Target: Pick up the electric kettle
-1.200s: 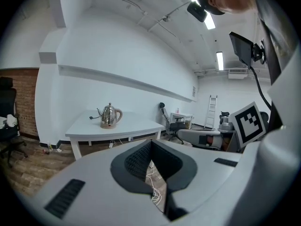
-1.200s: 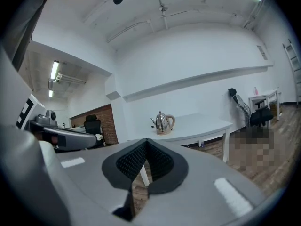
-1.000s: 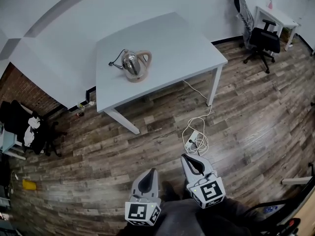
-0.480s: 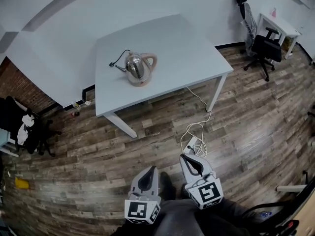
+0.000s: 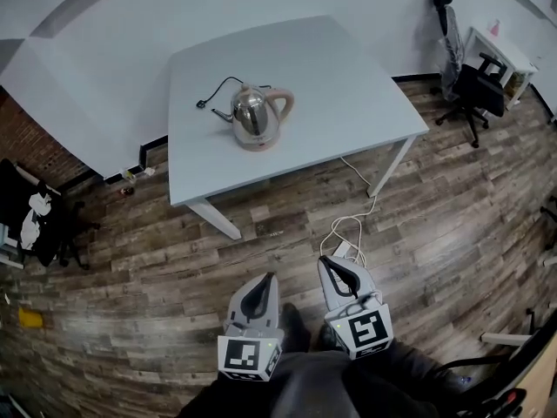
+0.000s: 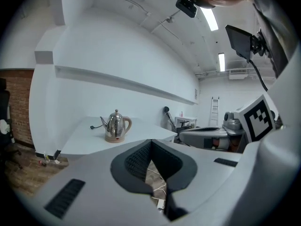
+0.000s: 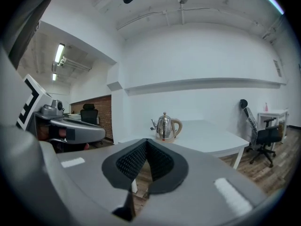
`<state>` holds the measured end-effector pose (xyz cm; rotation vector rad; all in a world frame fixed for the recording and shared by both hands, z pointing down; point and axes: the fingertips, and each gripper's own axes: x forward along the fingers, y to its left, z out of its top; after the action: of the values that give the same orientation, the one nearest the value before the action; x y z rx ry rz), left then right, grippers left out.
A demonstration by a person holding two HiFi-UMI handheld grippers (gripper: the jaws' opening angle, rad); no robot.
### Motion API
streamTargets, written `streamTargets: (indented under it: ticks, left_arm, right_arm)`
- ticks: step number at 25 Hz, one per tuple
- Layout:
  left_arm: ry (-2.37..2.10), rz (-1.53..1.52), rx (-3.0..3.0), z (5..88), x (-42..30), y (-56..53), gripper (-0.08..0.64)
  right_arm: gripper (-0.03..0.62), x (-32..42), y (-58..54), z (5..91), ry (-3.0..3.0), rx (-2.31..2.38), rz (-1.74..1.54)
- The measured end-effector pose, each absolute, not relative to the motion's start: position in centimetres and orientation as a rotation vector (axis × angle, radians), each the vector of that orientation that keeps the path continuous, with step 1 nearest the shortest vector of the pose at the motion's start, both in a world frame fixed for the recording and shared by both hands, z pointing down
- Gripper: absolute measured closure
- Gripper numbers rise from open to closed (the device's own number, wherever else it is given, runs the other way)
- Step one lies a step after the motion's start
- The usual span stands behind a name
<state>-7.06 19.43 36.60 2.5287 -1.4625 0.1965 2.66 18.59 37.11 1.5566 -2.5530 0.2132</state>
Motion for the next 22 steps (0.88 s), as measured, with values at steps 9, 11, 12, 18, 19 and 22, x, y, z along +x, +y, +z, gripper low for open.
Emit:
streamTargets:
  ticks: [9, 11, 12, 18, 19, 22]
  left_arm:
    - [-1.468, 0.050, 2.627, 30.7, -7.6, 9.4, 0.561]
    - [-1.452, 0.070, 2.642, 30.6, -7.8, 8.8, 0.561]
    - [-1.450, 0.076, 2.645, 30.7, -7.8, 8.5, 0.561]
    - [-1.442, 0.081, 2.627, 31.6, -7.4, 7.9, 0.561]
    - [-1.453, 0.080, 2.616, 31.8, -7.5, 7.4, 0.561]
    - [-1.488, 0.083, 2.584, 32.6, -7.4, 6.1, 0.561]
  right_arm:
    - [0.591, -0.6, 8.9, 31.8, -2.599, 1.607, 0.100]
    - [0.591, -0.9, 8.1, 31.5, -2.594, 1.619, 0.100]
    - [0.591, -1.0, 7.8, 31.6, -2.590, 1.625, 0.106]
    - [0.591, -1.0, 7.1, 32.1, -2.586, 1.622, 0.142]
    - [0.591, -0.9, 6.7, 32.3, -2.590, 1.622, 0.144]
    - [0.591, -0.9, 5.5, 33.5, -2.599, 1.599, 0.161]
